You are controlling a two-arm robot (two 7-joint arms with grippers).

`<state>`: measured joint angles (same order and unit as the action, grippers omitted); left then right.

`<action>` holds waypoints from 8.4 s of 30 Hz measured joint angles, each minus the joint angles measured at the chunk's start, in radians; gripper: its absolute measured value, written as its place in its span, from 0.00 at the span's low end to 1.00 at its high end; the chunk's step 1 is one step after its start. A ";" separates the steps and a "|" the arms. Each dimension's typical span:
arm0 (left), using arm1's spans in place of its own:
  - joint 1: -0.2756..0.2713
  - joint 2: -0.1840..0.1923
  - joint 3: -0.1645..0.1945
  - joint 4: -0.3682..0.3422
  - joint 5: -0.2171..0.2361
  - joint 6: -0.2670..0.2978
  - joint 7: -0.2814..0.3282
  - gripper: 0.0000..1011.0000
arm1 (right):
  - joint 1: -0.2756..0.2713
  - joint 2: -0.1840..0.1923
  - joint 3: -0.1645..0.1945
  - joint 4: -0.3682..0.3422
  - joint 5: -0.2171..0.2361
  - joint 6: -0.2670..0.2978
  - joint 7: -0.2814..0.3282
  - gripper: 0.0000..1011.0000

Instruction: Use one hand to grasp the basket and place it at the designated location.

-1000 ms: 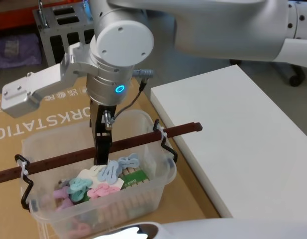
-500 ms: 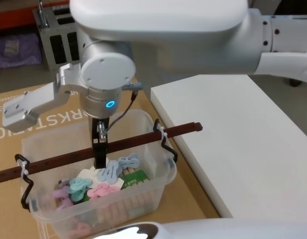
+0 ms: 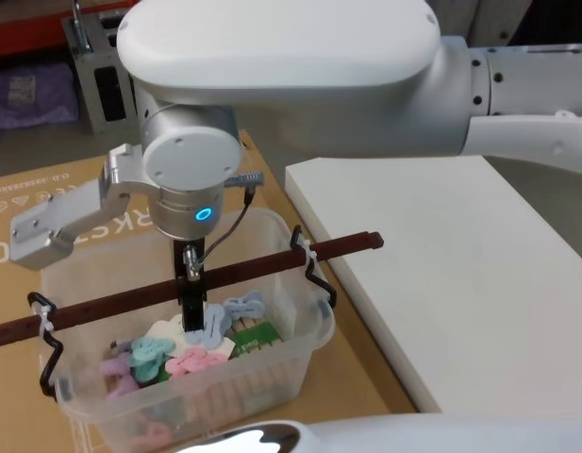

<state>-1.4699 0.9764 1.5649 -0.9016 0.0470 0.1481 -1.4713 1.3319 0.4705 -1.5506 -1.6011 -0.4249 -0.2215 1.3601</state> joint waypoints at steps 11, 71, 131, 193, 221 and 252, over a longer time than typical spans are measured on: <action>0.000 0.000 0.000 0.000 0.000 0.000 0.000 0.00 | -0.019 -0.028 -0.008 0.020 0.020 0.009 0.004 0.99; 0.000 0.000 0.000 0.000 0.000 0.000 0.000 0.00 | -0.013 0.083 0.048 -0.031 0.088 0.031 0.025 0.00; 0.000 0.000 0.000 0.001 0.000 0.000 0.000 0.00 | -0.031 0.430 0.279 0.051 0.273 0.206 0.066 0.00; 0.000 0.000 0.000 0.001 0.000 0.000 0.000 0.00 | -0.170 0.579 0.408 0.489 0.265 0.351 0.099 0.00; 0.000 0.000 0.000 0.000 0.000 0.000 0.000 0.00 | -0.233 0.547 0.451 0.523 0.278 0.295 0.119 0.00; 0.000 0.000 0.000 0.000 0.000 0.000 0.000 0.00 | -0.258 0.580 0.511 0.462 0.238 0.315 0.119 0.74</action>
<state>-1.4699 0.9764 1.5649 -0.9014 0.0471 0.1481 -1.4713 1.0744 1.0508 -1.0399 -1.1387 -0.1872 0.0937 1.4788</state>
